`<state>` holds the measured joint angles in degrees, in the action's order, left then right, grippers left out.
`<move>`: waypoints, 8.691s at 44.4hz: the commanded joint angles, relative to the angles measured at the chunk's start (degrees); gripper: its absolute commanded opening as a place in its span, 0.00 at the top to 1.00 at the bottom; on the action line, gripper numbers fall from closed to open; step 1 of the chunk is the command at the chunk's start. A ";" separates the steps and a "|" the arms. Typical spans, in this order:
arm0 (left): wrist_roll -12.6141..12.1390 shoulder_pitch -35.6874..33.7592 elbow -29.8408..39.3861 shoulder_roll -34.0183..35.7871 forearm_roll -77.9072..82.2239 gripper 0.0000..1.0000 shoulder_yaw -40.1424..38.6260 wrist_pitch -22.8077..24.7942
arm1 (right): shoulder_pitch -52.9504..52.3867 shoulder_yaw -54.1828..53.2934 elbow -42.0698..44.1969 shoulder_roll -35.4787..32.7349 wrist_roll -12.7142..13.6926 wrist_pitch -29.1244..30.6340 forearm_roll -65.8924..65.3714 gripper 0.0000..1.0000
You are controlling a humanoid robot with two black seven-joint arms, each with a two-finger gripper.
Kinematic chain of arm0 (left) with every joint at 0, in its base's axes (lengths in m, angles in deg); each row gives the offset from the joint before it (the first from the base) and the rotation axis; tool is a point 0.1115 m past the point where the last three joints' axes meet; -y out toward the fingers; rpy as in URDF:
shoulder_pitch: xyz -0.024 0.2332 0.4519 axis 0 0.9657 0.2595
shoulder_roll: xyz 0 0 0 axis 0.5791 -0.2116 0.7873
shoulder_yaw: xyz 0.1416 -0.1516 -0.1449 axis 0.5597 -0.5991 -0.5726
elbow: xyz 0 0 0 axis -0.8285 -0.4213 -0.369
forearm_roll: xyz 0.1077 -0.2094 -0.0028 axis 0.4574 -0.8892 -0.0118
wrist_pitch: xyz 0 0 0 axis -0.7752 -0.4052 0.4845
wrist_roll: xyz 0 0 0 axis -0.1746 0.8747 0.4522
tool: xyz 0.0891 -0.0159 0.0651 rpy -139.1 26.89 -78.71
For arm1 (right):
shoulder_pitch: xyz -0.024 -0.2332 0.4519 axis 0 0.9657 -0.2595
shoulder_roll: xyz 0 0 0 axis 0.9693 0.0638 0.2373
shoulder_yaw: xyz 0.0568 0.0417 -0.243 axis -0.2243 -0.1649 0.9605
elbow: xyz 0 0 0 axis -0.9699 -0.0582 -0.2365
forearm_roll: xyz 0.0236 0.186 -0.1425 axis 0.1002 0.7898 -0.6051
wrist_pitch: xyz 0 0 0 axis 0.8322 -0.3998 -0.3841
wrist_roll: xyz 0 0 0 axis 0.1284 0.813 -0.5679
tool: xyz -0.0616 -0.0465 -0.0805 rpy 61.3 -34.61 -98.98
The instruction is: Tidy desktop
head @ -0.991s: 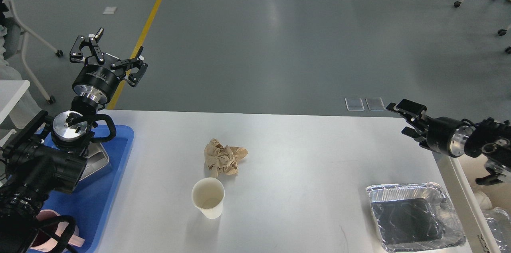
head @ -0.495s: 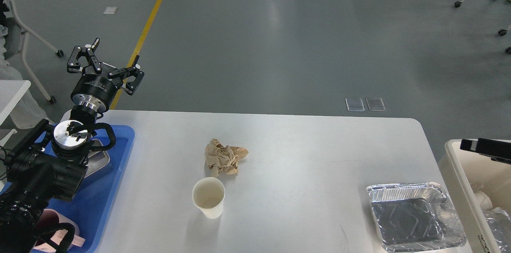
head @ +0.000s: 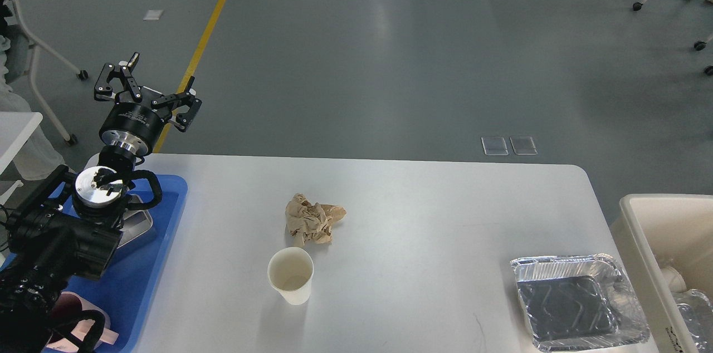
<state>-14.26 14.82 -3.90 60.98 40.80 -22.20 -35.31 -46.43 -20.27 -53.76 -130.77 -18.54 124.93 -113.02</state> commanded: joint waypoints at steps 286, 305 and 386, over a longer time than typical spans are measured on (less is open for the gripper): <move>0.62 11.58 43.94 56.23 44.39 0.03 25.49 -10.63 | -9.48 28.95 19.12 65.27 18.81 -11.37 10.99 1.00; -9.85 10.79 44.20 60.02 44.81 0.03 27.16 -18.62 | -9.40 29.12 19.03 65.62 18.81 -11.54 10.99 1.00; -8.70 15.45 67.06 73.56 50.63 0.02 30.94 -0.25 | -9.04 29.21 18.95 66.59 18.80 -11.72 10.99 1.00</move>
<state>-22.45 31.40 63.39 137.21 91.45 8.71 -35.27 -55.47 8.89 -34.83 -64.09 0.18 113.16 -101.94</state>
